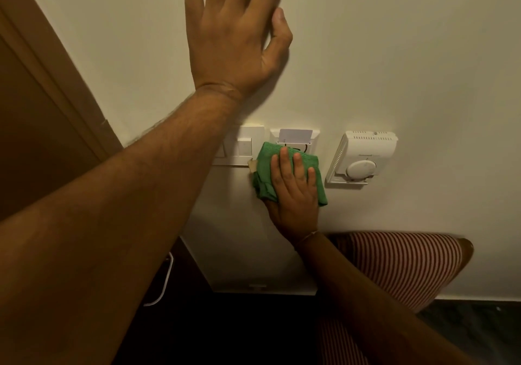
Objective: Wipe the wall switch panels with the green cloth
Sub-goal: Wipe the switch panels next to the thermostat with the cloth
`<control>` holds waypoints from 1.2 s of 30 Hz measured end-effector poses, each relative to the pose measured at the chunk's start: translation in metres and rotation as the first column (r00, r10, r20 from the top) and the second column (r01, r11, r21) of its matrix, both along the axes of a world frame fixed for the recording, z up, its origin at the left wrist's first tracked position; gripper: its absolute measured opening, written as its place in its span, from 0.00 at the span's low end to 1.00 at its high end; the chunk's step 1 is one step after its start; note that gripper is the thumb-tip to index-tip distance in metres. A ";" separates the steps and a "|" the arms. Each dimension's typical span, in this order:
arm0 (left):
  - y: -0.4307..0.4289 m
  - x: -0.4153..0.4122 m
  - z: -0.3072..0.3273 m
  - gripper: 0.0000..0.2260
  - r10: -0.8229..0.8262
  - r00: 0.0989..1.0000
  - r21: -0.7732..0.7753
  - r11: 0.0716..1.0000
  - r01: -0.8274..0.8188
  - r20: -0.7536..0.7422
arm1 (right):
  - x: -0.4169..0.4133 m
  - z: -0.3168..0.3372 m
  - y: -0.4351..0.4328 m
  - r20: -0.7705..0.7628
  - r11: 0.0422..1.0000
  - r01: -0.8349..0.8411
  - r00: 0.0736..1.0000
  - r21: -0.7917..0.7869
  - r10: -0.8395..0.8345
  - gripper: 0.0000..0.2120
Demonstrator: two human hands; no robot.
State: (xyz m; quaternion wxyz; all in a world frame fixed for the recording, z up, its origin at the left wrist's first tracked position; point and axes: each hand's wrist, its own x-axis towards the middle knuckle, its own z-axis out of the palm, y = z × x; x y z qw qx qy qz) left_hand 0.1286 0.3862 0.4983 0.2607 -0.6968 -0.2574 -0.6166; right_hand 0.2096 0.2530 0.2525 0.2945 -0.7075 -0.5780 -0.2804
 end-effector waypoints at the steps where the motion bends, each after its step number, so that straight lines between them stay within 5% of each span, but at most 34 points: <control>1: 0.001 0.000 0.000 0.21 0.005 1.000 0.012 1.000 -0.005 0.004 | 0.002 0.001 -0.001 -0.005 1.000 -0.008 1.000 0.003 0.008 0.33; 10: 0.005 0.000 0.001 0.21 -0.007 1.000 0.043 0.999 0.007 -0.010 | -0.015 -0.007 0.003 -0.205 0.997 0.035 0.979 0.063 -0.022 0.30; 15: 0.009 0.001 0.002 0.23 0.012 1.000 0.068 0.998 -0.011 -0.005 | -0.025 -0.017 0.024 0.073 0.998 -0.060 0.995 -0.025 0.062 0.34; 20: 0.007 0.001 0.002 0.22 0.013 1.000 0.064 0.998 -0.012 -0.005 | 0.001 -0.023 0.018 0.162 0.999 -0.039 0.986 0.035 0.033 0.32; 25: 0.005 -0.001 0.001 0.21 -0.003 1.000 0.055 0.998 0.003 -0.008 | 0.025 -0.025 0.010 0.301 0.998 -0.062 0.952 0.017 0.054 0.48; 28: 0.004 0.000 0.000 0.21 -0.016 1.000 0.053 0.998 0.016 0.007 | 0.037 -0.022 -0.002 0.234 0.996 -0.053 0.971 0.067 0.036 0.48; 32: 0.006 0.002 -0.004 0.19 -0.080 0.995 0.053 0.996 0.077 0.054 | 0.029 -0.009 -0.006 0.000 0.979 -0.006 1.000 0.204 0.007 0.35; 36: 0.007 0.001 -0.004 0.18 -0.083 0.995 0.061 0.995 0.079 0.058 | -0.005 0.006 0.008 -0.050 0.986 -0.072 0.996 0.148 0.080 0.43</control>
